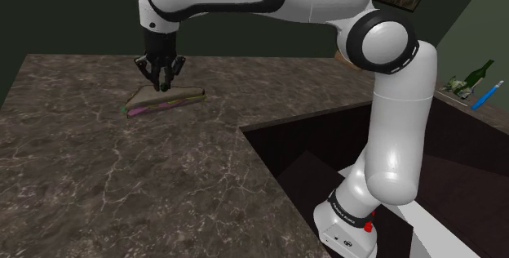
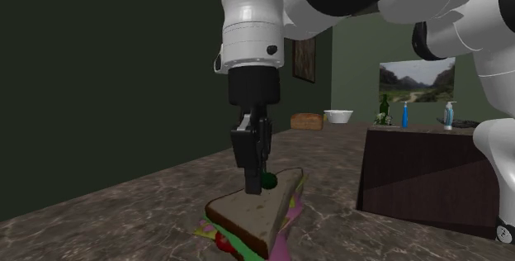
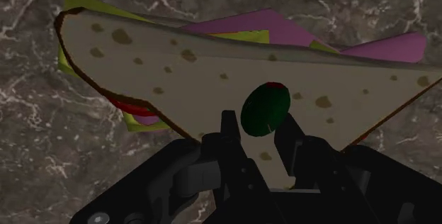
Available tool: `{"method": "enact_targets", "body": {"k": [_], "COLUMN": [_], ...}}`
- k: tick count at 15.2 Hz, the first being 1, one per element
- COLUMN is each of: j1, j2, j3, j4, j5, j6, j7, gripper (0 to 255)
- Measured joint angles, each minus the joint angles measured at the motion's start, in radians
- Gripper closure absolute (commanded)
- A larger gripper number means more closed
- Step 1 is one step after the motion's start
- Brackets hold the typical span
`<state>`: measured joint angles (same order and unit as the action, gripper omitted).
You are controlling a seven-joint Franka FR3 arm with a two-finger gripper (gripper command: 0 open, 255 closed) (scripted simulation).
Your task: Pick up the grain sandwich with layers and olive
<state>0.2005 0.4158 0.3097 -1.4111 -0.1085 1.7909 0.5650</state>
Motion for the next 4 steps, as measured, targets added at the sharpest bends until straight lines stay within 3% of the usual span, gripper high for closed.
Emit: {"method": "enact_targets", "body": {"k": [4], "j1": [0.004], "j2": [0.003], "j3": [0.001], "j4": [0.054], "j5": [0.0], "j6": [-0.051], "j7": [-0.001], "gripper": [255]}}
